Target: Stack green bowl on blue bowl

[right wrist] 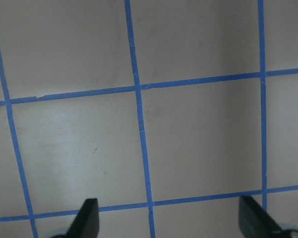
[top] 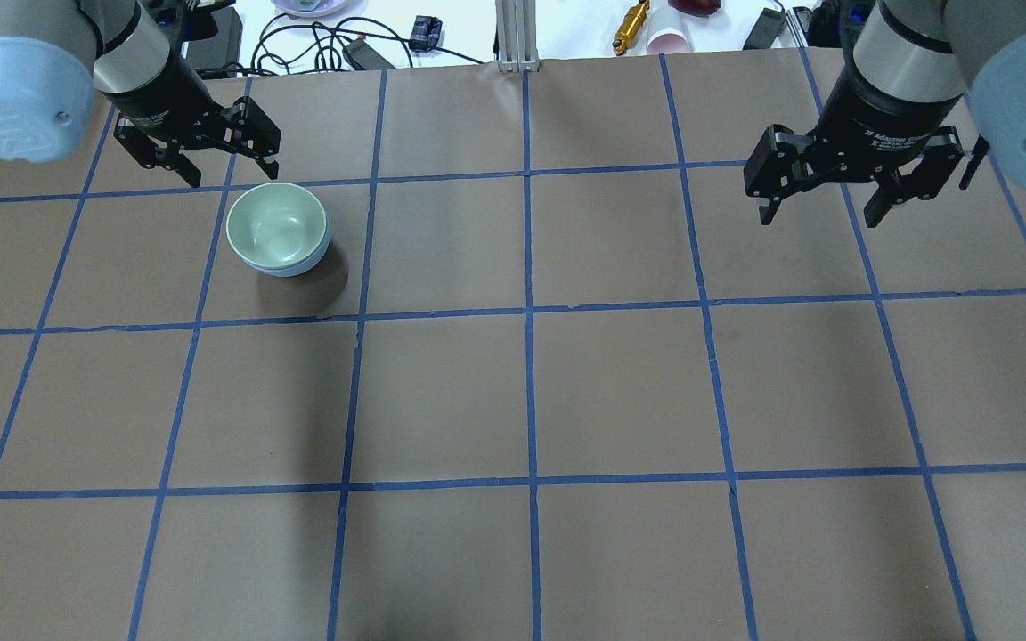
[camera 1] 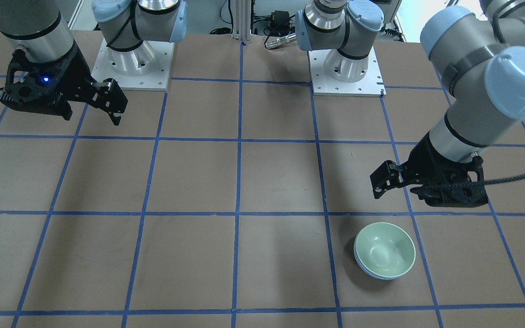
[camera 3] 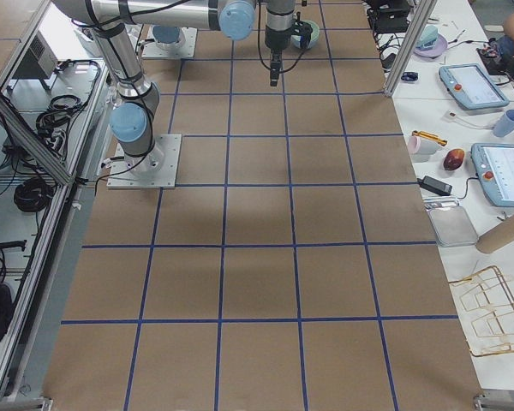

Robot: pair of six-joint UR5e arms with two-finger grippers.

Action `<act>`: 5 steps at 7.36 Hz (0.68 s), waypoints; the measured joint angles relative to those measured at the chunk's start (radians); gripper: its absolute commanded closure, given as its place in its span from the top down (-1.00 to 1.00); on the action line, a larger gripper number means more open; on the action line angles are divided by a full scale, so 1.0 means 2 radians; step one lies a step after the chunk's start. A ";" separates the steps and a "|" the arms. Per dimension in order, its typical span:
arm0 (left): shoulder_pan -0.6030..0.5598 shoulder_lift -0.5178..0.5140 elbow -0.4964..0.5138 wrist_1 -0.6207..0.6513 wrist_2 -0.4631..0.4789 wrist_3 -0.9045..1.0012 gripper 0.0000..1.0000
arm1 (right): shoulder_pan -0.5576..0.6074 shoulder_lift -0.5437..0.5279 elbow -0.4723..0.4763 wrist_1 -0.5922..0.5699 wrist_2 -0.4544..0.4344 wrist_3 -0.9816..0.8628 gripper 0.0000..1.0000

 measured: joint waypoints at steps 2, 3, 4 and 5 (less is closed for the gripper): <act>-0.024 0.048 0.001 -0.042 0.028 -0.010 1.00 | 0.000 0.000 0.000 0.000 0.000 0.000 1.00; -0.031 0.069 0.001 -0.060 0.032 -0.012 1.00 | 0.000 0.000 0.000 0.000 0.000 0.000 1.00; -0.035 0.086 0.001 -0.076 0.033 -0.013 1.00 | 0.000 0.000 0.000 0.000 0.000 0.000 1.00; -0.037 0.098 0.001 -0.089 0.033 -0.014 1.00 | 0.000 0.000 0.000 0.000 0.000 0.000 1.00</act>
